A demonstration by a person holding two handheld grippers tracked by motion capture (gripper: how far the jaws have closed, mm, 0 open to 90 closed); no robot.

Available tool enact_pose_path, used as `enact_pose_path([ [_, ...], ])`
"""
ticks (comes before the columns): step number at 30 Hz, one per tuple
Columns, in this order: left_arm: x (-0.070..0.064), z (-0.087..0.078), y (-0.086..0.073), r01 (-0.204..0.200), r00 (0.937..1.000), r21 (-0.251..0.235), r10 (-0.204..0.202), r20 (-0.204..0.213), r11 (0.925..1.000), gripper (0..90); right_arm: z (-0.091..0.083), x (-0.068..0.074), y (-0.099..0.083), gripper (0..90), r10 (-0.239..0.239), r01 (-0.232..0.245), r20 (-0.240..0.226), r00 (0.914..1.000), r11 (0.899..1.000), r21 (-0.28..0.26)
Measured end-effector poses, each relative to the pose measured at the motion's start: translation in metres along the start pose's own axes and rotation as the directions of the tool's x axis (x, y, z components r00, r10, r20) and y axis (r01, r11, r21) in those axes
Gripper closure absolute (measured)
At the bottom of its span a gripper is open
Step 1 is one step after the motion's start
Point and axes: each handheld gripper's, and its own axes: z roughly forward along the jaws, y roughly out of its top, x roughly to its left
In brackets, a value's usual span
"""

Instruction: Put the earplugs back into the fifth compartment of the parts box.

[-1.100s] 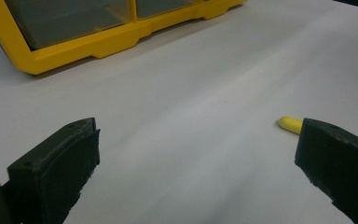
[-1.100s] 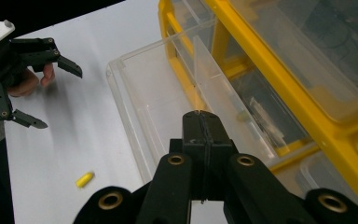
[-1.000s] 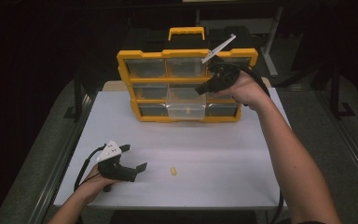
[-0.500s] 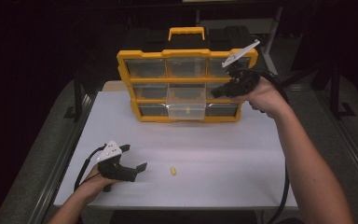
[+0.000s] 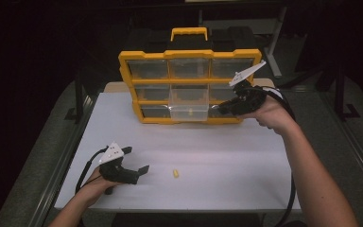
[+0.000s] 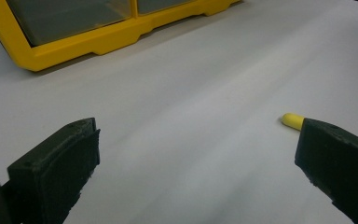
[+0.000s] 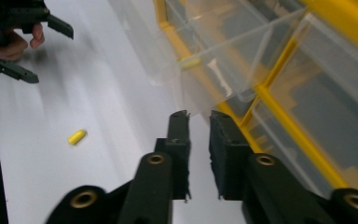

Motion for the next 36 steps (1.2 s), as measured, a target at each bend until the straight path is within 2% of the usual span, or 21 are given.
enact_pose_path([
  [4, -0.001, 0.000, 0.000, -0.010, 1.0000, 0.006, 0.010, -0.001, 0.9999, 0.0, 0.009, 0.004, -0.009, 60.8, 0.010, -0.010, 0.011, 0.9999, 1.000, 0.004],
  [14, -0.001, 0.000, 0.000, -0.011, 0.9999, 0.006, 0.011, -0.001, 0.9999, 0.0, 0.026, 0.014, -0.026, 44.4, 0.031, -0.030, 0.016, 0.9994, 1.000, -0.007],
  [29, -0.001, 0.001, -0.001, -0.016, 0.9999, 0.008, 0.016, -0.004, 0.9998, 0.0, 0.055, 0.035, -0.048, 28.0, 0.031, -0.031, 0.013, 0.9994, 1.000, 0.003],
  [36, -0.001, 0.000, -0.001, -0.018, 0.9998, 0.008, 0.018, -0.003, 0.9998, 0.0, 0.068, 0.047, -0.056, 24.1, 0.032, -0.032, 0.005, 0.9995, 0.999, 0.009],
])
